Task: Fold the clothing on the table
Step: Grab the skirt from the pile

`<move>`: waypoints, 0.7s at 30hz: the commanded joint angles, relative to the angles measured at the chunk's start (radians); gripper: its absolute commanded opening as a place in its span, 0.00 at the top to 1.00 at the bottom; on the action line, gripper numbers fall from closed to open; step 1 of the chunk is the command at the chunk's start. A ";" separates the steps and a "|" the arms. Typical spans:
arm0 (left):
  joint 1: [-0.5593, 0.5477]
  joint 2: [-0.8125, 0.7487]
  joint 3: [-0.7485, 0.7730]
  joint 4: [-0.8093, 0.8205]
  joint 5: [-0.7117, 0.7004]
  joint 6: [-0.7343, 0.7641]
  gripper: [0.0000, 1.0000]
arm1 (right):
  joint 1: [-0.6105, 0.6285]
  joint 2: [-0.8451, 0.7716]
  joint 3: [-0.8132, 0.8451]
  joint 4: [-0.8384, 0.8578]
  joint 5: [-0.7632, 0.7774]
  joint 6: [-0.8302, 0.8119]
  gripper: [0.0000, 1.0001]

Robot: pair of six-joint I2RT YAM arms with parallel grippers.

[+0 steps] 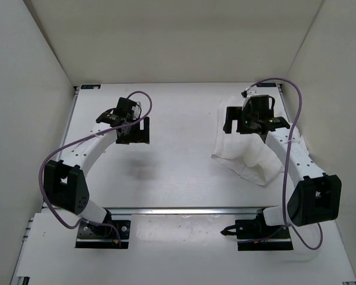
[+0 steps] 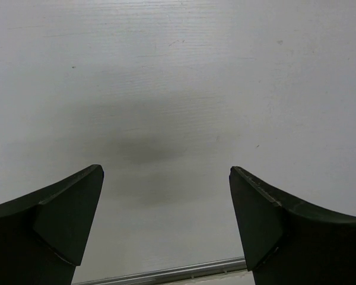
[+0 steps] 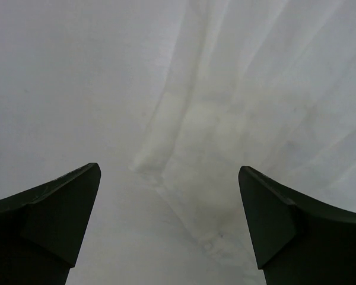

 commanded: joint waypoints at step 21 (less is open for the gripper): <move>-0.017 -0.041 -0.063 0.063 0.000 0.012 0.01 | -0.022 0.324 -0.076 -0.188 0.154 0.079 0.03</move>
